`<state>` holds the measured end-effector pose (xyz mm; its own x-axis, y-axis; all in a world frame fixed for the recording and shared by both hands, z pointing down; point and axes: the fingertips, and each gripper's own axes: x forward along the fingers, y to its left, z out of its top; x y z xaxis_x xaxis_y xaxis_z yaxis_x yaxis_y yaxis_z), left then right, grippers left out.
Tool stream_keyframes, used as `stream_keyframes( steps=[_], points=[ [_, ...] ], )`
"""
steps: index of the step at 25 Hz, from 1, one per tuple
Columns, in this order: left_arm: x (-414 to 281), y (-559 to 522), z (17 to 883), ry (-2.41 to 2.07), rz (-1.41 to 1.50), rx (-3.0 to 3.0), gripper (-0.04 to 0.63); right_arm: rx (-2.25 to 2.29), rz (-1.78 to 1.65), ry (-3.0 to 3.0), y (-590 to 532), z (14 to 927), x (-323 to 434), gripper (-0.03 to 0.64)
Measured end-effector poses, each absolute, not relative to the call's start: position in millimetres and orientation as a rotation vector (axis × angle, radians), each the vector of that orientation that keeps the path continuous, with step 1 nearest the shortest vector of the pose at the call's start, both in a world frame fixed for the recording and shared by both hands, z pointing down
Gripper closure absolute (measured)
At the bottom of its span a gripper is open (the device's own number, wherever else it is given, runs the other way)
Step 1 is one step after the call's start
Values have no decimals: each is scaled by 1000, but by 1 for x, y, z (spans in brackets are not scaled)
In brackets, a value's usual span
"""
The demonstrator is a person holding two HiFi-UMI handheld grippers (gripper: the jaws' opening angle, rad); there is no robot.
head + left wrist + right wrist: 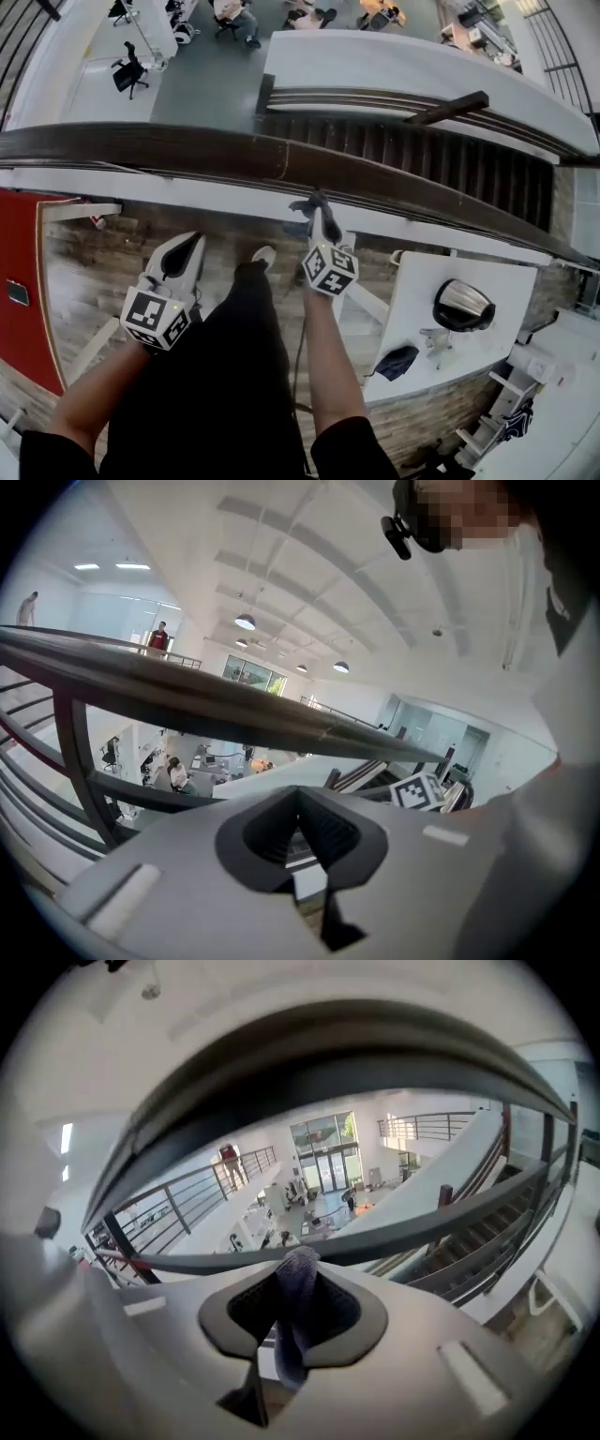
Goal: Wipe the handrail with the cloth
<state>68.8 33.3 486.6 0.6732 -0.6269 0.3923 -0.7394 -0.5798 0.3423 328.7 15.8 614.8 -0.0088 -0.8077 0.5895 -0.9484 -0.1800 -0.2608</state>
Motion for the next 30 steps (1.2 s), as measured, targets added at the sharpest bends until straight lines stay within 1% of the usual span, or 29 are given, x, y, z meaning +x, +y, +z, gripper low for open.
stream_keyframes(
  steps=[6,11,16,22,26,30],
  points=[
    [44,34,479,-998,241,2414,597,2275,768,-1935,61,503,321,554],
    [22,26,450,-1044,120,2424,597,2347,723,-2015,80,422,294,554],
    [19,8,403,-1147,-33,2462,597,2314,400,-2153,71,356,252,554],
    [17,-1,365,-1222,-180,2506,597,2208,97,-2202,69,340,216,555],
    [20,1,348,-1238,-203,2573,597,2203,16,-2228,63,322,212,558],
    [23,-2,349,-1233,-184,2609,597,2195,-28,-2255,57,316,199,558]
  ],
)
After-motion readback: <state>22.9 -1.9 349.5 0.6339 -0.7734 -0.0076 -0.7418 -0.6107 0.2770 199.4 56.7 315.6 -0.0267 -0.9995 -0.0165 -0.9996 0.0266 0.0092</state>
